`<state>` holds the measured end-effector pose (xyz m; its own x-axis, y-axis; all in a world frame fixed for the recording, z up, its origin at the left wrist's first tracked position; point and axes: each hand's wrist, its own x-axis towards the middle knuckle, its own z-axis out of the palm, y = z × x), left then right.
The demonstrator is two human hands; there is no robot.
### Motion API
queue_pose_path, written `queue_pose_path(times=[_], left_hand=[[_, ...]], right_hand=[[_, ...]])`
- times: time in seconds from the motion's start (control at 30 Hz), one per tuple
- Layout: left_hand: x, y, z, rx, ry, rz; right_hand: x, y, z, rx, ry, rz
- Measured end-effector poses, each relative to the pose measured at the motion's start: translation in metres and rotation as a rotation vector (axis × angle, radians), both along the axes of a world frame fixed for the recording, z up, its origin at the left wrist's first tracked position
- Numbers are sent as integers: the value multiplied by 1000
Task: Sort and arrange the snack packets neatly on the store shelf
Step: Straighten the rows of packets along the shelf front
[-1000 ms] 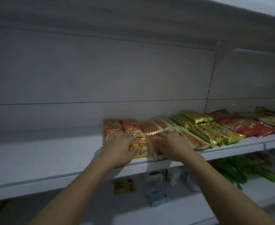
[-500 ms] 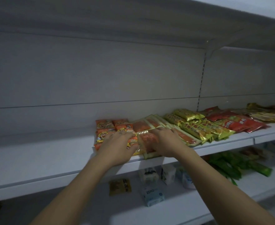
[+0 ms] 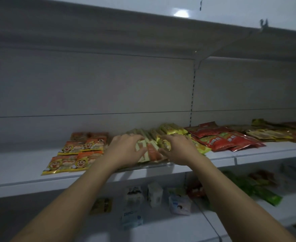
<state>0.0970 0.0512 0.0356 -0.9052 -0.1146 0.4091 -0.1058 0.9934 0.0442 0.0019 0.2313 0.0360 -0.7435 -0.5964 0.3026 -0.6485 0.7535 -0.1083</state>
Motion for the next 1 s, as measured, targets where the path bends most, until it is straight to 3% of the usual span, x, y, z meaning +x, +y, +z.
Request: queue_pose_path(times=[0.3,0.67,0.8,1.0], left_hand=[[-51,68,-19,22,-135,19],[-127,93,-36,147,-285,46],[-138,102,-42,79,-195,54],[-145,109,-51,169,-62,74]], right_hand=[[-63,75,-19,-13,-84,-61],[-124,87,-40,-134,-258,-115],[-135,88,-43,-187,-288,-58],[-145,98,-43,-172,-274,-34]])
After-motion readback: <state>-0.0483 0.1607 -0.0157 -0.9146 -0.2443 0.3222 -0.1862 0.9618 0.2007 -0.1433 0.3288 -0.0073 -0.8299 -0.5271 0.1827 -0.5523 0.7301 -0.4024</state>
